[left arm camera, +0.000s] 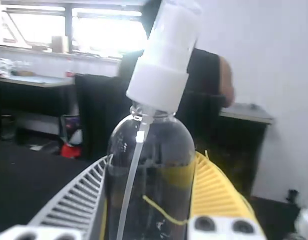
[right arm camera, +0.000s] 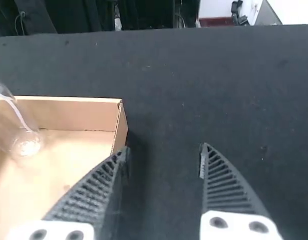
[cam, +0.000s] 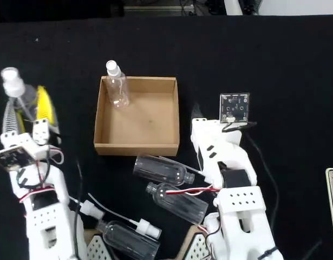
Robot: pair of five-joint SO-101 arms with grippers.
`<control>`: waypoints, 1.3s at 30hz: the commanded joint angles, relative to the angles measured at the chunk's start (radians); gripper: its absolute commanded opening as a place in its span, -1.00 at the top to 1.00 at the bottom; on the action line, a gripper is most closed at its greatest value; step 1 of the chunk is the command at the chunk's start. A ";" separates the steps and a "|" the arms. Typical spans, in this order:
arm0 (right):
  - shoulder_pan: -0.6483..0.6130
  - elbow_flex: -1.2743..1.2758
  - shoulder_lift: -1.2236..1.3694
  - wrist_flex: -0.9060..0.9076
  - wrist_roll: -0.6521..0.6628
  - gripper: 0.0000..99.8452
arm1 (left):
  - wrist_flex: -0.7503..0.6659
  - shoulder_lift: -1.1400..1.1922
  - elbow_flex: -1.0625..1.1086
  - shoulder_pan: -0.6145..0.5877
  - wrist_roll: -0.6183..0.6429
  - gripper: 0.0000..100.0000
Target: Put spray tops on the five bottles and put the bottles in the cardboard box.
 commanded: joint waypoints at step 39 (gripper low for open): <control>0.012 0.013 -0.016 -0.031 0.006 0.60 | -1.138 1.783 -0.581 -0.486 -0.008 0.94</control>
